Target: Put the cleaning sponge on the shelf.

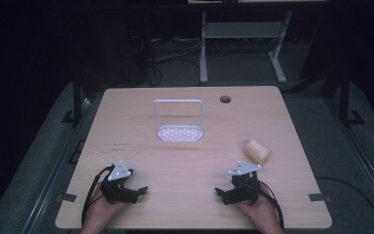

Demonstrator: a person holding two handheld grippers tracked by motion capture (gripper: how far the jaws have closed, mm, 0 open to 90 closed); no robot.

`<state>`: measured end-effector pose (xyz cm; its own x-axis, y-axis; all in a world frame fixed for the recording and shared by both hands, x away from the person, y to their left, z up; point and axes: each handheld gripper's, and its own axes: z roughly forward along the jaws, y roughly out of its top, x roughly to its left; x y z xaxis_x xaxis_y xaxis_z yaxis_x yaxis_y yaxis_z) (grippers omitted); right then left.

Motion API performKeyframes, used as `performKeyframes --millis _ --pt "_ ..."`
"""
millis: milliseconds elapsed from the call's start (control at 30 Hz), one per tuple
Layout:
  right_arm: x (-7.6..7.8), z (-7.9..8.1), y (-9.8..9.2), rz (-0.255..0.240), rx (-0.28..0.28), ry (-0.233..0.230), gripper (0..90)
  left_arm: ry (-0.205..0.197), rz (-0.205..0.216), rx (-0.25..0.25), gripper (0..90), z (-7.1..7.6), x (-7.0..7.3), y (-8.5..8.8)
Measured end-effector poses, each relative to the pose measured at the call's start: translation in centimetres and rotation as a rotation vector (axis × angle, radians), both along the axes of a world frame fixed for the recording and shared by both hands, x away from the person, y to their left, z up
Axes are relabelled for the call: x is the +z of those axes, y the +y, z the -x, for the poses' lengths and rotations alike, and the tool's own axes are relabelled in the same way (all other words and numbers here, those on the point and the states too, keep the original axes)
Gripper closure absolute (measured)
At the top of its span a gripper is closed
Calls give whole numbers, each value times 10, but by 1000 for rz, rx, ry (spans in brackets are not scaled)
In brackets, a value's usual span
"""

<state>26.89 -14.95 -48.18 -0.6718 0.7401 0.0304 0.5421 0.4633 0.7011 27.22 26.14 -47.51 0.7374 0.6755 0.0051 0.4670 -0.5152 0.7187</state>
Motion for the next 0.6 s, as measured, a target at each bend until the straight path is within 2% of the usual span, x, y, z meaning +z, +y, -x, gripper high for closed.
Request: performKeyframes --millis 500,600 --pt "0 0 0 0 6 0 16 0 1 6 127 1 0 0" --pt "2 -1 0 15 15 13 17 -1 2 8 127 1 0 0"
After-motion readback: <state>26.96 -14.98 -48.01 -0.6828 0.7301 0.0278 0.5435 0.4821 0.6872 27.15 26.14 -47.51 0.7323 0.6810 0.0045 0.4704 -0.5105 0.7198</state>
